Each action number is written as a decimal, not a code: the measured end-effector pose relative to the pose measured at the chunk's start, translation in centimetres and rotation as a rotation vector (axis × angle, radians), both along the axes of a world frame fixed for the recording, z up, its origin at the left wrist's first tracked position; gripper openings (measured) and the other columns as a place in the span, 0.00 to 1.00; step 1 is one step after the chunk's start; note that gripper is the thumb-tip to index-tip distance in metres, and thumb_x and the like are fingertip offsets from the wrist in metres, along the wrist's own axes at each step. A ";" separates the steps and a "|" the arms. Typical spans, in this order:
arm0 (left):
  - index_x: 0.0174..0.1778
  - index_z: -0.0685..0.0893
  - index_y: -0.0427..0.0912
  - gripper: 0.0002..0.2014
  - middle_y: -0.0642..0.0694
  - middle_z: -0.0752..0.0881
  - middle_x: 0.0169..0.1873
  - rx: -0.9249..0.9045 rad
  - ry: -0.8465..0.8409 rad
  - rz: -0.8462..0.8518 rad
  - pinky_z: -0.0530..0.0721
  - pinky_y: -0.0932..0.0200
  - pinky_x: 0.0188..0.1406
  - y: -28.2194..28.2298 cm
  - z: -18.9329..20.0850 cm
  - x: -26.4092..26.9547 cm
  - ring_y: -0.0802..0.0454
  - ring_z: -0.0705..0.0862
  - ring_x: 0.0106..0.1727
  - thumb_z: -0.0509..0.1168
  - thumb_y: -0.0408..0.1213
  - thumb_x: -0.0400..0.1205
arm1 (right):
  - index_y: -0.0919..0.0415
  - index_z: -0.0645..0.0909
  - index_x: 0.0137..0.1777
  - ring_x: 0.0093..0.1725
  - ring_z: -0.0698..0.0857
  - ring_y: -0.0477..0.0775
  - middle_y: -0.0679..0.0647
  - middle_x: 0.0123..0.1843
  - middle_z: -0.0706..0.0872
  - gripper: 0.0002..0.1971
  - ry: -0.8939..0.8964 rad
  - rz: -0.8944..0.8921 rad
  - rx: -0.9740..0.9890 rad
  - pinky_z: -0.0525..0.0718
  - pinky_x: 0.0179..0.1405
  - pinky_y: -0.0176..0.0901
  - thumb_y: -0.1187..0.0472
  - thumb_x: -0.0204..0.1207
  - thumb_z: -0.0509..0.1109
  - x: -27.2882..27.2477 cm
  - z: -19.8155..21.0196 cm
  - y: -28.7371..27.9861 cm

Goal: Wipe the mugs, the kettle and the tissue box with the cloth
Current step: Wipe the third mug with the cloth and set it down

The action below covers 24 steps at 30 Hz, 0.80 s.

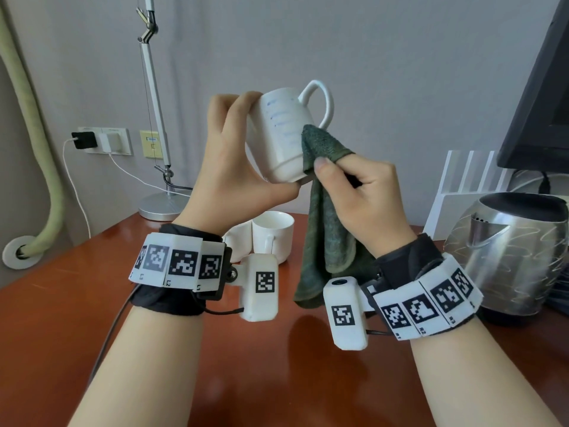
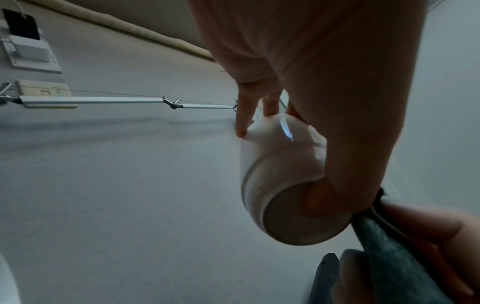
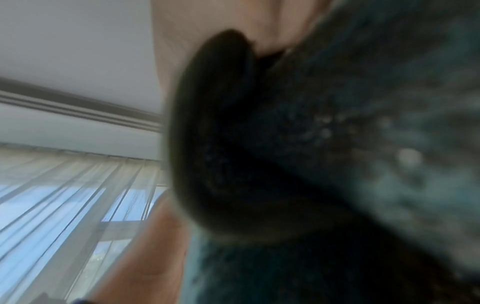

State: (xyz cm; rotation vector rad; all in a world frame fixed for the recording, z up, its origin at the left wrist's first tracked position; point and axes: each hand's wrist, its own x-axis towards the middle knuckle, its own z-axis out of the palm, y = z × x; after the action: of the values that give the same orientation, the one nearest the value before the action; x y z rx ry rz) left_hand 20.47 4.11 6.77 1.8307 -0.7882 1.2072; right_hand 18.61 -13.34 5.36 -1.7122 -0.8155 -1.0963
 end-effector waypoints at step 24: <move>0.73 0.73 0.38 0.46 0.58 0.67 0.59 -0.002 0.096 -0.104 0.78 0.75 0.60 0.3 0.1 -0.9 0.73 0.70 0.63 0.84 0.43 0.60 | 0.74 0.74 0.24 0.25 0.68 0.44 0.55 0.21 0.67 0.24 0.022 0.126 0.049 0.66 0.23 0.42 0.56 0.75 0.68 -0.1 0.0 -0.8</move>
State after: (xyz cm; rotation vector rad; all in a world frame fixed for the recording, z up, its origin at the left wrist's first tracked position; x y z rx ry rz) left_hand 19.55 4.41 6.90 1.8087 -0.8172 1.0463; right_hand 18.48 -14.10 5.39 -1.6077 -0.8639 -1.0026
